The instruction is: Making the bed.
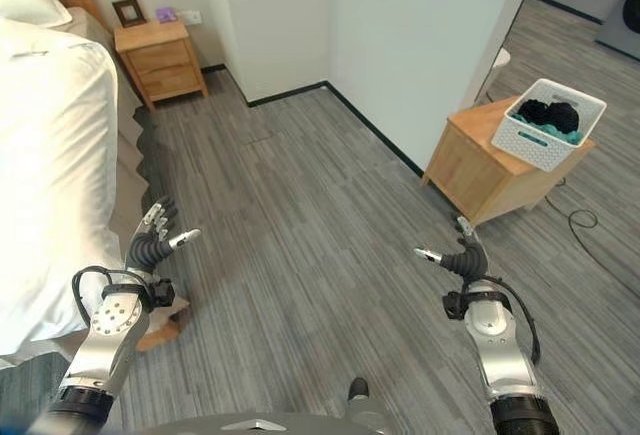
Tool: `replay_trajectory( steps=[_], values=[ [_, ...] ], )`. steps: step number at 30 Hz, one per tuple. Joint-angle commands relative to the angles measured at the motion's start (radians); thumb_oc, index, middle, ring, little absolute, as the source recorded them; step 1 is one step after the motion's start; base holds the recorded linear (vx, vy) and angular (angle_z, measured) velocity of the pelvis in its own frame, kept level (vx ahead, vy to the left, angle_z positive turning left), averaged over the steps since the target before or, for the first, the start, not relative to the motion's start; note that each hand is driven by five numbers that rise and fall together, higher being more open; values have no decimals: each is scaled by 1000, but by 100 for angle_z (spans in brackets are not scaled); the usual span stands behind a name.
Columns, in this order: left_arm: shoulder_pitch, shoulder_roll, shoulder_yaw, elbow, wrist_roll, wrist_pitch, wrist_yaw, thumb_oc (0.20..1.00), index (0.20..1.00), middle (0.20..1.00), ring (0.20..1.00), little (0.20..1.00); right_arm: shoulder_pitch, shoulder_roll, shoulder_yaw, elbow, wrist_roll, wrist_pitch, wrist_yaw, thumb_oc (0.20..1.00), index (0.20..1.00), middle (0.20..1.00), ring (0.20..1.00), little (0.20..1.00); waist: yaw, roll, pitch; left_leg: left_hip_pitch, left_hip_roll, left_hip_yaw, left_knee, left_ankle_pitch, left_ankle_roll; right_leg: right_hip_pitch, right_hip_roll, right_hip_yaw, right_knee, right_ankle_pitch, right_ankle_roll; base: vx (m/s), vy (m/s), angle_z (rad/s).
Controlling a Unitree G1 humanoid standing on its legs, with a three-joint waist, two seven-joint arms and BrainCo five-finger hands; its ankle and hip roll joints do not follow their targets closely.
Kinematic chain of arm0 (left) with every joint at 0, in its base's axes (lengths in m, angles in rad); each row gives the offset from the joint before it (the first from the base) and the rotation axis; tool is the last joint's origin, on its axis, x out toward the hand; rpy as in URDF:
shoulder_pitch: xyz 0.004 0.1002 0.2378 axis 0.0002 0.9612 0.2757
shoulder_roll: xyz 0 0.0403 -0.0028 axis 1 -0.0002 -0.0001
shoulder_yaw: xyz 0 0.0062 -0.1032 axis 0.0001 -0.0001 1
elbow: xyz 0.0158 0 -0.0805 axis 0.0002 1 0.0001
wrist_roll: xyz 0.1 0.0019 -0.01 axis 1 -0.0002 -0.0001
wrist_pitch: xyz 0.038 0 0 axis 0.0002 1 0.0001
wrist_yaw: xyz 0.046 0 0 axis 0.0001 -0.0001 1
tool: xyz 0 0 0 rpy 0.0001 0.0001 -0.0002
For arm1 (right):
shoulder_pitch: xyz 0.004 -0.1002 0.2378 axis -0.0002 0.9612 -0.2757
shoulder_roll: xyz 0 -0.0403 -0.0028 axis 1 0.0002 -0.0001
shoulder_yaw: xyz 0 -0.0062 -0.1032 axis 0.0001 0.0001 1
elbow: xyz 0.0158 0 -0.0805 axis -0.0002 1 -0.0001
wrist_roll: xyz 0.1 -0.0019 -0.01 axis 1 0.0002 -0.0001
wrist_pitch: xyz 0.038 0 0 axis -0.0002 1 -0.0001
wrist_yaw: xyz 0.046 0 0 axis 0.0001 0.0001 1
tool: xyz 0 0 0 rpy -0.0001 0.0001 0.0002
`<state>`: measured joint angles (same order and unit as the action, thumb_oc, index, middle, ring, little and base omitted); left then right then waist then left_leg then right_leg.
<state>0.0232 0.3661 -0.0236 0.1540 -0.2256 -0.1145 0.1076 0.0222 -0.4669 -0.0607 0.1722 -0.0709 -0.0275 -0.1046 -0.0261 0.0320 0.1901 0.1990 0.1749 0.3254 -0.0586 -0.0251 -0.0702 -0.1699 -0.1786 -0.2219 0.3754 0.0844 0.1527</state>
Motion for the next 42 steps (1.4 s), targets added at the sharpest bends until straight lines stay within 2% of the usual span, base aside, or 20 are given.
replay_trajectory(
  steps=[1,5,9,12,15,16,17,19,20,23,25,28,31,33,35,37,39,40,41,42],
  values=[
    [-32,45,22,-10,19,-40,25,1000,1000,1000,1000,1000,-49,-22,-13,-74,6,-80,4,1000,1000,1000,1000,1000,27,-13,-1,5,46,-139,9,5,-44,22,-139,65,169,141,109,227,70,16],
    [-68,49,14,-11,-1,-59,54,1000,1000,1000,1000,1000,-65,-46,-22,-105,44,-114,2,1000,1000,1000,1000,1000,-6,-22,8,19,18,-198,-13,-16,-45,-35,-34,67,72,-23,109,287,62,26],
    [-110,41,-3,4,18,-63,51,1000,1000,1000,1000,1000,-58,-51,-44,-99,89,-138,-12,1000,1000,1000,1000,1000,-70,-43,2,68,2,-252,-29,-94,-81,-75,-2,-23,-294,11,77,466,-132,72],
    [-111,21,-9,15,35,-67,40,1000,1000,1000,1000,1000,11,-42,-67,-115,92,-139,7,1000,1000,1000,1000,1000,-134,-41,-21,136,39,-279,-29,-160,-113,-92,10,54,-368,52,85,573,-265,64],
    [-93,-9,-25,23,36,-67,39,1000,1000,1000,1000,1000,46,-51,-68,-104,91,-138,17,1000,1000,1000,1000,1000,-159,-24,-27,120,72,-306,103,-109,-131,-74,34,106,-337,54,55,425,-189,90],
    [-76,-34,-33,29,17,-65,36,1000,1000,1000,1000,1000,39,-69,-55,-87,96,-139,27,1000,1000,1000,1000,1000,-154,3,-19,65,88,-317,309,42,-144,-52,53,90,-289,16,8,408,-256,55],
    [-73,-43,-44,22,-2,-65,35,1000,1000,1000,1000,1000,34,-82,-48,-88,106,-140,26,1000,1000,1000,1000,1000,-142,-11,5,-28,61,-357,491,131,-142,-28,44,87,-276,-11,-30,514,-369,29],
    [-60,-46,-51,-3,-26,-76,31,1000,1000,1000,1000,1000,23,-87,-50,-97,135,-135,26,1000,1000,1000,1000,1000,-108,-57,50,-172,51,-275,750,150,-125,62,24,93,-289,-71,-83,591,-422,-37],
    [-51,-50,-53,-19,-34,-76,30,1000,1000,1000,1000,1000,6,-92,-43,-95,141,-129,27,1000,1000,1000,1000,1000,-75,-62,68,-267,33,-246,763,100,-119,121,21,107,-304,-102,-88,573,-276,-45],
    [-43,-52,-52,-21,-36,-74,26,1000,1000,1000,1000,1000,0,-95,-41,-97,144,-125,32,1000,1000,1000,1000,1000,-61,-61,66,-314,27,-213,703,94,-115,156,19,107,-322,-117,-83,428,-38,-14],
    [-11,-58,-44,-38,-37,-72,11,1000,1000,1000,1000,1000,5,-97,-47,-112,145,-125,43,1000,1000,1000,1000,1000,-27,-28,54,-406,62,-82,424,104,-108,263,21,89,-365,-168,-47,726,67,9],
    [4,-69,-36,-38,-30,-62,16,1000,1000,1000,1000,1000,12,-93,-43,-120,129,-127,35,1000,1000,1000,1000,1000,13,-7,42,-437,60,45,120,200,-114,388,14,73,-393,-223,-4,691,88,11],
    [24,-76,-27,-34,-28,-50,20,1000,1000,1000,1000,1000,16,-87,-49,-124,110,-126,24,1000,1000,1000,1000,1000,38,-5,27,-493,134,136,11,248,-113,496,-24,58,-389,-265,48,755,140,-24],
    [60,-80,-19,-40,-28,-41,7,1000,1000,1000,1000,1000,39,-69,-39,-142,91,-115,47,1000,1000,1000,1000,1000,55,-5,-1,-475,141,109,8,278,-115,540,-58,80,-359,-268,75,943,178,-19],
    [86,-84,-19,-32,-27,-31,2,1000,1000,1000,1000,1000,59,-46,-29,-159,58,-117,60,1000,1000,1000,1000,1000,75,-18,-28,-450,127,70,10,328,-108,557,-103,105,-253,-214,109,654,80,-32],
    [83,-69,-20,-17,-6,-20,8,1000,1000,1000,1000,1000,75,-27,-13,-165,31,-115,64,1000,1000,1000,1000,1000,76,-45,-35,-377,97,95,13,316,-79,491,-166,142,-33,9,109,626,96,-69],
    [62,-49,-26,-6,1,-14,21,1000,1000,1000,1000,1000,67,-10,5,-170,38,-113,58,1000,1000,1000,1000,1000,47,-53,-12,-301,59,87,10,263,-42,403,-162,210,135,144,109,543,138,-24],
    [51,-36,-24,-6,8,-13,17,1000,1000,1000,1000,1000,61,-4,4,-173,40,-113,56,1000,1000,1000,1000,1000,37,-45,-3,-261,66,92,1,238,-33,341,-159,214,181,155,109,698,71,41],
    [23,-20,-31,-12,9,-15,17,1000,1000,1000,1000,1000,55,-5,1,-186,46,-116,53,1000,1000,1000,1000,1000,3,-50,15,-210,44,73,-11,200,-29,250,-166,186,164,60,102,521,28,53],
    [22,-20,-30,-12,8,-15,17,1000,1000,1000,1000,1000,54,-5,1,-186,46,-116,53,1000,1000,1000,1000,1000,2,-48,14,-214,47,72,-12,203,-29,248,-164,184,163,61,101,331,-2,54]
  ],
)
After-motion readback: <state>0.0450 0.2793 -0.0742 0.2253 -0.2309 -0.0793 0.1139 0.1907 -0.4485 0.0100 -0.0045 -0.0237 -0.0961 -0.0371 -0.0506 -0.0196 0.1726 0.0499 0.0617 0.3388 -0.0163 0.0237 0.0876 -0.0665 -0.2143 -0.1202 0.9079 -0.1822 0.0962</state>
